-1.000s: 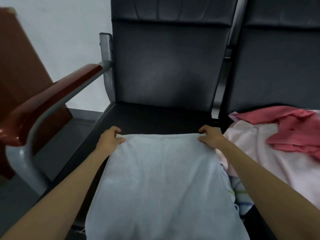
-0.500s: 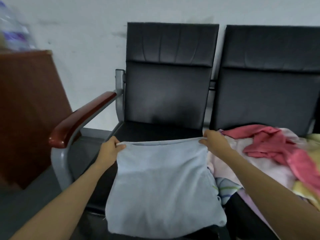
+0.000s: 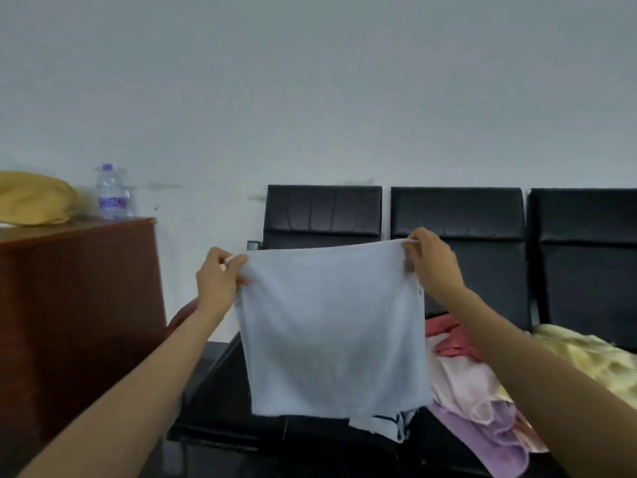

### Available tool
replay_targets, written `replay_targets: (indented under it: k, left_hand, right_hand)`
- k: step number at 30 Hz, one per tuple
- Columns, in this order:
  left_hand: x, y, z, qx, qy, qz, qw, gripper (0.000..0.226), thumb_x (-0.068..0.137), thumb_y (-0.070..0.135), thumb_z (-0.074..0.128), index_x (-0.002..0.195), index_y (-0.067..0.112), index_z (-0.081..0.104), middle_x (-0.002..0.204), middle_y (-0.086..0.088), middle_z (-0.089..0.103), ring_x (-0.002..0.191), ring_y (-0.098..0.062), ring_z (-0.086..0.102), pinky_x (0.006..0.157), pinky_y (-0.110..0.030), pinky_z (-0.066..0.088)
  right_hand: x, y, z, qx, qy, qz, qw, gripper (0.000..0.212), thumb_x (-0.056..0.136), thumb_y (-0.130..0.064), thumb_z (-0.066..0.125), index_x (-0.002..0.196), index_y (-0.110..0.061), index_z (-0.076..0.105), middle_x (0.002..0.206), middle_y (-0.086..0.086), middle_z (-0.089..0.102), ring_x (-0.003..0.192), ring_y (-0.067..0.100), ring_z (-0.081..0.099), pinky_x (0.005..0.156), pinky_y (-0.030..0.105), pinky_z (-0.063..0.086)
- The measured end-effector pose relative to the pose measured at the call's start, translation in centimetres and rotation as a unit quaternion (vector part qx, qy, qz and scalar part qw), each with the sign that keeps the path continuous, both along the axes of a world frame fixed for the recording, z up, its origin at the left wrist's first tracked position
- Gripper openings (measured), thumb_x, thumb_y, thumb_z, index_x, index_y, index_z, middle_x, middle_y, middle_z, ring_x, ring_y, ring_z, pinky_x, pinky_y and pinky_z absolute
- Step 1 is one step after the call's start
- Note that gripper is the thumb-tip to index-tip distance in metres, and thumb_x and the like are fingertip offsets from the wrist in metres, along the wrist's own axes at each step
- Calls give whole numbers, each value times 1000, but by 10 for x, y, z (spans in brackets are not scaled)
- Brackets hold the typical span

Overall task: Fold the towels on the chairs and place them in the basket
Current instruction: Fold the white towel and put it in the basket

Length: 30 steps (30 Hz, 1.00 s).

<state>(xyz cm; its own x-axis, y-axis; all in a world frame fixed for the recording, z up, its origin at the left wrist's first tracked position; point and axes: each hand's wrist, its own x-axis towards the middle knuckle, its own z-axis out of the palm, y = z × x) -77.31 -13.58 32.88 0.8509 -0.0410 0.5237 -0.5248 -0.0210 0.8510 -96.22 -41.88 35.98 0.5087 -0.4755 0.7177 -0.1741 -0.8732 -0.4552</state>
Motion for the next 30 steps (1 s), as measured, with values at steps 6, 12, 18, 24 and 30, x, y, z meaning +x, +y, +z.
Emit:
replay_targets:
  k: [6,12,18,24,30]
  left_hand:
    - [-24,16,25,-7,-97,30,995,12,95,19,55,94,8,53,77,-10,59,62,-20,53,54,-7,38]
    - [0,13,14,14,-12,23,1000,10,95,19,54,94,9,58,84,-8,61,54,-18,57,57,-20,43]
    - [50,-14,-15,86,198,-112,970,9,96,11,53,99,4,49,105,-15,58,76,-27,66,63,-29,55]
    - [73,-41,-29,26,86,-26,996,11,94,23,52,83,21,48,91,-3,55,84,-20,51,79,-44,49]
    - [70,-38,-88,117,70,10,991,9,96,16,52,98,8,55,94,-7,58,89,-24,52,77,-30,37]
  right_hand:
    - [-28,22,30,139,47,103,984,12,100,-16,43,95,-7,48,78,12,61,51,22,65,50,34,55]
    - [-11,18,27,220,5,113,969,14,99,-16,42,101,-3,47,76,13,63,57,26,68,70,51,58]
    - [43,-23,-15,372,89,107,918,12,91,-6,54,84,-10,45,105,18,52,98,36,64,92,48,52]
    - [77,-43,-47,352,-50,101,929,17,95,-18,50,79,-20,45,77,0,49,72,15,44,63,28,38]
    - [88,-48,-93,390,15,102,915,14,91,-12,52,79,-15,48,81,7,54,70,18,52,63,29,43]
